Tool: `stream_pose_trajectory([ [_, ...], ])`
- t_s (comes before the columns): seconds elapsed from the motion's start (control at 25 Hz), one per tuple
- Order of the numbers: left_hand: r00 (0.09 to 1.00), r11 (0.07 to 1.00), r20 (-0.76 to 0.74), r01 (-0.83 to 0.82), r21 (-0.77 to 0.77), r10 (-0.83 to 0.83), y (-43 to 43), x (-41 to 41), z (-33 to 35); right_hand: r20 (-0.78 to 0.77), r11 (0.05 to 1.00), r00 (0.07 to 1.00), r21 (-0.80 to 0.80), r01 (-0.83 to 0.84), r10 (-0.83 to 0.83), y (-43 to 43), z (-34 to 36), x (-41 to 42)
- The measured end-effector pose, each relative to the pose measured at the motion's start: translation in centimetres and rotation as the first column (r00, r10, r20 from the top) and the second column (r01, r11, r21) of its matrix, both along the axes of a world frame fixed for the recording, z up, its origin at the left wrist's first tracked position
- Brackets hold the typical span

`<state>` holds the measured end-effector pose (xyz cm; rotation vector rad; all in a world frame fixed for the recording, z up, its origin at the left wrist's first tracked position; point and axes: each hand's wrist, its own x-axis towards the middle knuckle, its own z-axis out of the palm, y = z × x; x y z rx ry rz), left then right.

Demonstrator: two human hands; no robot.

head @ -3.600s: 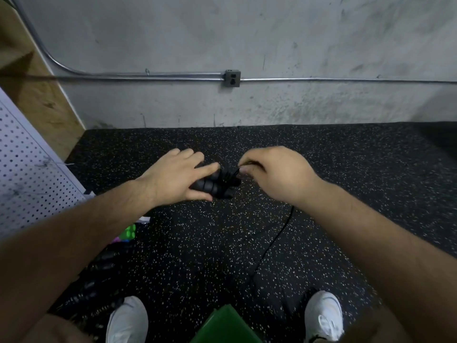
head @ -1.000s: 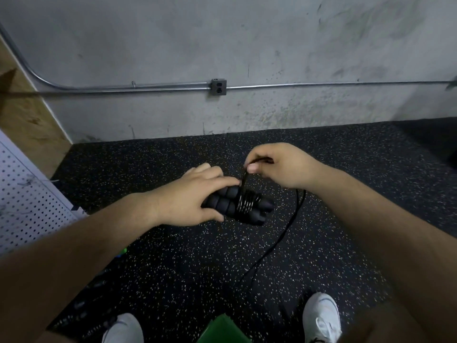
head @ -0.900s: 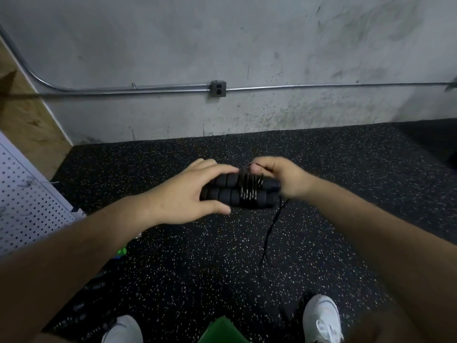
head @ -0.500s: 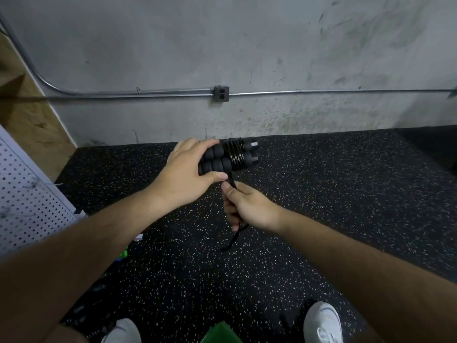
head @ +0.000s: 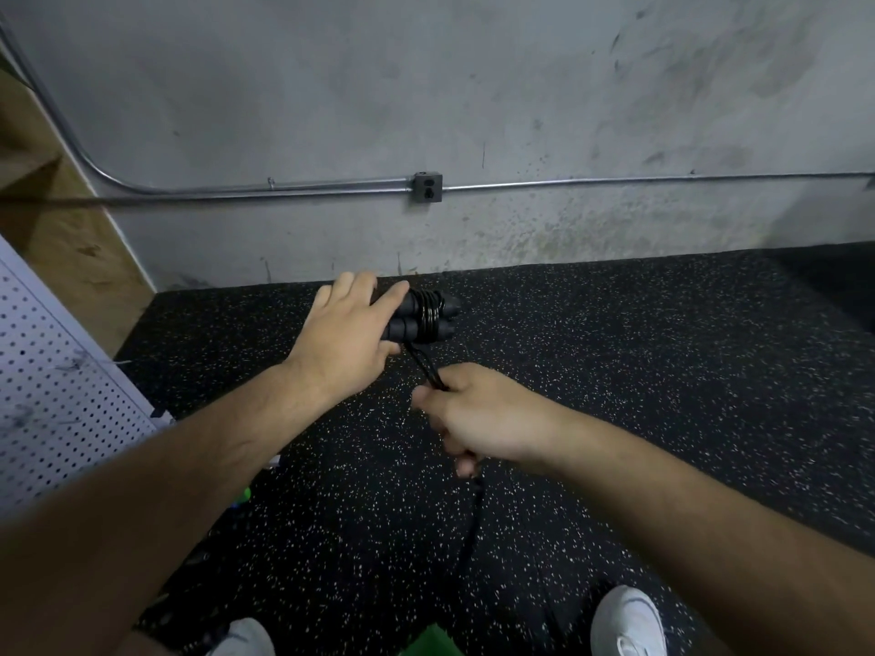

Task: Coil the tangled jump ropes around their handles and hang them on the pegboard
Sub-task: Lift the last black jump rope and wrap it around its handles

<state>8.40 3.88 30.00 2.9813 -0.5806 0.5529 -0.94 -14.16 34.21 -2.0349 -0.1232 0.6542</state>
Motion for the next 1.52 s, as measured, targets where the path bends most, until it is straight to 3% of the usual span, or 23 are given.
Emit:
stream_pose_trajectory([
  [0.04, 1.0, 0.999, -0.001, 0.006, 0.045, -0.006, 0.2, 0.1, -0.1, 0.114, 0.987, 0.992, -0.156, -0.035, 0.053, -0.3, 0.6, 0.0],
  [0.12, 0.997, 0.991, -0.043, 0.066, 0.12, -0.061, 0.4, 0.2, -0.5, 0.344, 0.875, 0.911, -0.482, -0.036, 0.228, -1.3, 1.6, 0.3],
  [0.16, 0.99, 0.982, -0.088, 0.123, 0.14, -0.111, 0.5, 0.1, -0.8, 0.431, 0.806, 0.848, -0.592, 0.008, 0.308, -1.9, 2.0, 0.7],
  [0.24, 0.949, 0.957, -0.213, 0.263, 0.122, -0.233, 0.3, -0.6, -1.2, 0.57, 0.737, 0.719, -0.666, 0.12, 0.398, -3.5, 2.6, 1.8],
  [0.36, 0.839, 0.906, -0.367, 0.422, -0.025, -0.401, -0.9, -2.6, -1.2, 0.649, 0.775, 0.648, -0.616, 0.139, 0.399, -6.5, 2.1, 4.6],
  [0.48, 0.783, 0.864, -0.371, 0.424, -0.271, -0.5, -1.8, -4.6, 0.0, 0.594, 0.886, 0.774, -0.454, 0.097, 0.22, -9.4, -0.2, 7.3],
  [0.56, 0.765, 0.829, -0.362, 0.382, -0.409, -0.532, -2.0, -5.2, 1.0, 0.506, 0.987, 0.862, -0.154, 0.055, 0.031, -10.0, -1.9, 7.7],
  [0.6, 0.765, 0.815, -0.357, 0.359, -0.455, -0.536, -2.0, -5.4, 1.4, 0.425, 0.999, 0.905, -0.026, 0.027, -0.013, -9.8, -2.8, 7.5],
  [0.72, 0.854, 0.826, -0.292, 0.242, -0.509, -0.43, -1.9, -4.5, 1.3, 0.192, 0.999, 0.981, 0.036, -0.005, -0.002, -6.6, -5.4, 5.1],
  [0.84, 0.936, 0.897, -0.226, 0.157, -0.414, -0.268, -1.5, -2.8, 0.3, -0.009, 0.991, 0.999, 0.127, 0.045, -0.044, -2.7, -6.6, 2.9],
  [0.96, 0.975, 0.966, -0.175, 0.094, -0.242, -0.139, -0.8, -1.0, -0.4, -0.03, 0.998, 0.998, 0.02, 0.057, -0.056, -0.7, -5.7, 1.7],
  [1.08, 0.98, 0.993, -0.181, 0.07, -0.097, -0.087, 0.2, 0.2, -1.2, 0.029, 0.979, 0.997, -0.192, -0.062, 0.069, -0.2, -3.3, 0.2],
  [1.16, 0.97, 0.993, -0.212, 0.115, -0.04, -0.121, 0.8, 0.5, -1.8, 0.19, 0.915, 0.963, -0.391, -0.103, 0.189, -1.0, -0.8, -0.5],
  [1.28, 0.927, 0.974, -0.299, 0.222, -0.045, -0.226, 0.7, -0.4, -2.3, 0.496, 0.803, 0.807, -0.594, 0.047, 0.32, -3.1, 1.6, 0.6],
  [1.4, 0.838, 0.932, -0.413, 0.348, -0.1, -0.357, -0.7, -2.7, -2.5, 0.654, 0.79, 0.669, -0.591, 0.162, 0.353, -5.8, 1.1, 3.6],
  [1.52, 0.79, 0.893, -0.42, 0.363, -0.267, -0.447, -2.1, -5.6, -1.4, 0.605, 0.872, 0.771, -0.468, 0.143, 0.198, -8.8, -0.6, 6.5],
])
